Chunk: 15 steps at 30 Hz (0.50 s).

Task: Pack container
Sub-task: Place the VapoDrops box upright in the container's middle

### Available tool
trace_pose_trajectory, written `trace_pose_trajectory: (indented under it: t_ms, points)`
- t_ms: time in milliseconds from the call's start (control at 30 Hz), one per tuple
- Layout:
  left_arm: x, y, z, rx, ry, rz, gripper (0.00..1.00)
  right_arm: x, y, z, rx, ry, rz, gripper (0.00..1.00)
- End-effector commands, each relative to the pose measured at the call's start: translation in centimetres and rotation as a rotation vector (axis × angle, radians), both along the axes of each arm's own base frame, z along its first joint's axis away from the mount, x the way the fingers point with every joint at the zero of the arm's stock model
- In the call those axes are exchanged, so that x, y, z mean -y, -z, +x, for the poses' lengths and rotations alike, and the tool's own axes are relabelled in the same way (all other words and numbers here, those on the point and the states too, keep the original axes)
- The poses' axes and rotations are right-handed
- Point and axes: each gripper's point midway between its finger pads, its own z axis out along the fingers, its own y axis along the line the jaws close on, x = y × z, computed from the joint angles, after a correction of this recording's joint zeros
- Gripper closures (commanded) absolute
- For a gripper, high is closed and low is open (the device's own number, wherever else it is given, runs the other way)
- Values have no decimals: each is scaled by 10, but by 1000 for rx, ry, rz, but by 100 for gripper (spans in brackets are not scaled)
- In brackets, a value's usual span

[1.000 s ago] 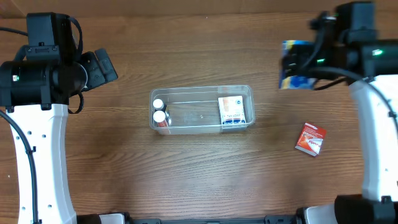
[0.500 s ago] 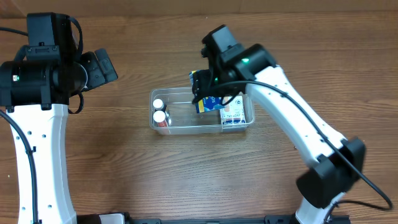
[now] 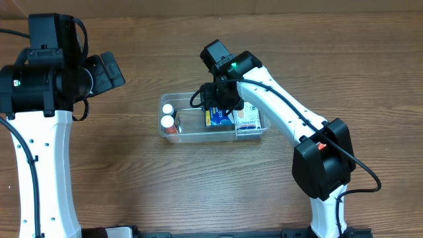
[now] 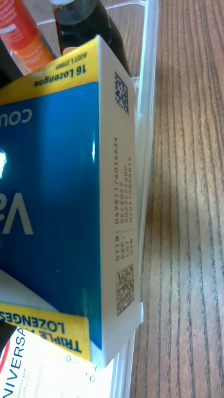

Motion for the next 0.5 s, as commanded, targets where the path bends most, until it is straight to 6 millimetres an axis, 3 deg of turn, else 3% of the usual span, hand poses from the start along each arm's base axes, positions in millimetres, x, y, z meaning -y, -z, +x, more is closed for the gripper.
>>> trace_pose_trajectory:
  t_ms: [0, 467]
  points:
    - [-3, 2, 1, -9, 9, 19, 0, 1, 19, -3, -43, 15, -23, 30]
    - [-3, 2, 0, -12, 13, 25, 0, 7, 15, -8, -49, 17, -51, 34]
